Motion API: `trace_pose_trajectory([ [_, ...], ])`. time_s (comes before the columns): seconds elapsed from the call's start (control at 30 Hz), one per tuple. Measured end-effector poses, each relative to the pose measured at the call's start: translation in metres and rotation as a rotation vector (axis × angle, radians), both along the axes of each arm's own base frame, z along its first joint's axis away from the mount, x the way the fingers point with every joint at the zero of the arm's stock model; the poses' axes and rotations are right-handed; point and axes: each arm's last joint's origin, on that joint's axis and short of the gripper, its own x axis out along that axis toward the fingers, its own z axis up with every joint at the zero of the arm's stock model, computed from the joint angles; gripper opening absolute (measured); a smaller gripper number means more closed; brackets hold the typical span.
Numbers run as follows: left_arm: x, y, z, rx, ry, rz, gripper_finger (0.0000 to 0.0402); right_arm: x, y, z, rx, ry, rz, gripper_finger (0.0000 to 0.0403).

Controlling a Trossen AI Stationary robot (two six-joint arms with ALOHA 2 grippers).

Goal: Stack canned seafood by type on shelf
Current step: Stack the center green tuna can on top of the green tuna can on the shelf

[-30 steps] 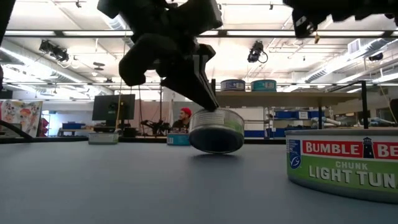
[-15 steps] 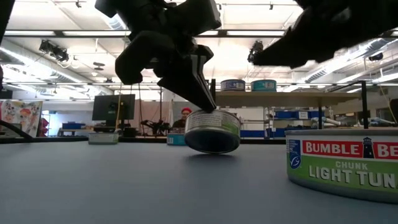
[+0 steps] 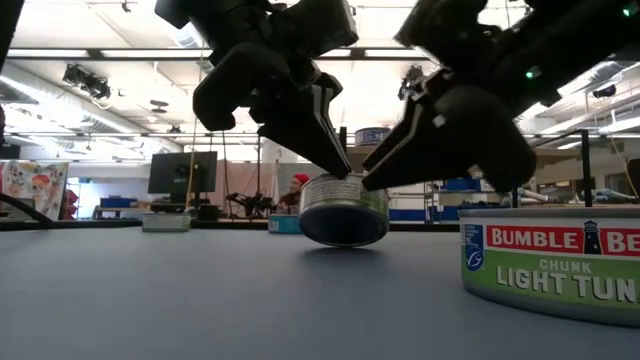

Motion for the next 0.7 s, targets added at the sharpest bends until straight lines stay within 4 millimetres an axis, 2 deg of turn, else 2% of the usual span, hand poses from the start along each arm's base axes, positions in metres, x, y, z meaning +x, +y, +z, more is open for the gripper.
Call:
trace_pose_trajectory([
  [0.2,0.003,0.005,0.001,-0.007,-0.023,0.039,0.0000,0.016,0.008,-0.001,-0.068,0.096,-0.011,0.0262],
  [0.37,0.004,0.009,0.002,-0.023,-0.036,0.059,0.0000,0.022,0.007,-0.009,-0.116,0.148,0.001,0.0268],
  [0.53,0.004,0.008,0.002,-0.039,-0.038,0.068,0.0000,0.021,0.002,-0.012,-0.157,0.170,-0.030,0.0245],
  [0.7,0.004,0.008,0.002,-0.062,-0.035,0.055,0.0000,0.021,0.001,-0.012,-0.173,0.172,-0.034,0.0192],
])
